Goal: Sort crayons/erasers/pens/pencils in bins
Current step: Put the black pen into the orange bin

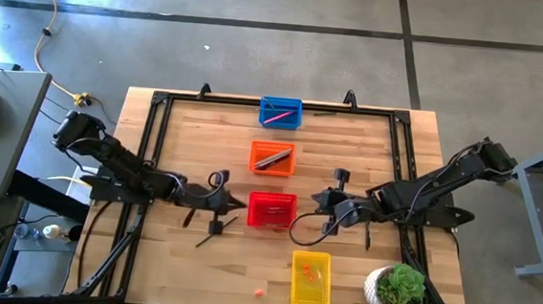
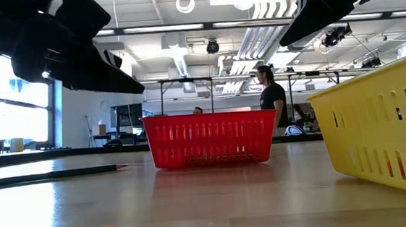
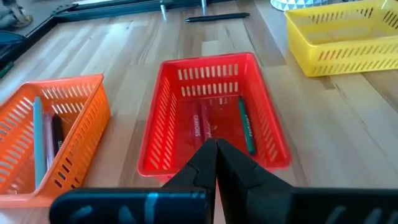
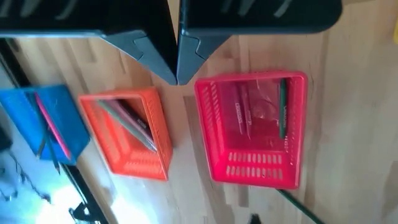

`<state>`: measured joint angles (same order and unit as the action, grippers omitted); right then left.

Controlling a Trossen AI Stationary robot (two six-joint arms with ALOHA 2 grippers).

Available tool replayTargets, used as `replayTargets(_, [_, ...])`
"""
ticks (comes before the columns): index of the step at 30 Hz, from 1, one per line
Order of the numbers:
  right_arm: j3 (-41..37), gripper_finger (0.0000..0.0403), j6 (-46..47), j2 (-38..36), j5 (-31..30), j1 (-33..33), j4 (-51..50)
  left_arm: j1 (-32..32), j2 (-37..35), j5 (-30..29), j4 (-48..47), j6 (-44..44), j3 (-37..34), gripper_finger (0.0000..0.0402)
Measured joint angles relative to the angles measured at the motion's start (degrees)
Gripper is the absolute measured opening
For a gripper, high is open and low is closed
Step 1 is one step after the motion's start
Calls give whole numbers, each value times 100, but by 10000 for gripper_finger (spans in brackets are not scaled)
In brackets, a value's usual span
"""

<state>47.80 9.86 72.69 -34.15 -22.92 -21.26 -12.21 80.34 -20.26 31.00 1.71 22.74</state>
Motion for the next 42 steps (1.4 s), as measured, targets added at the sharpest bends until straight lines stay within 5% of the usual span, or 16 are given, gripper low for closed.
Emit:
replayTargets(6, [1,0,1698,0,11,-8,-1055,-339,0,-267,-4,-41,0,1])
replayTargets(14, [1,0,5485,0,445,-450,-3882,-528,2,-331,9,-37,0,0])
replayTargets(19, [-11,0,7233,0,774,-828,-4566,-544,2,-449,28,84,0,1])
replayTargets(30, [-1070,76,8886,0,1467,-1376,-3929,-557,4,-444,13,226,0,1])
replayTargets(42, [-1726,128,9180,0,1721,-1390,-3017,-560,4,-440,9,263,2,1])
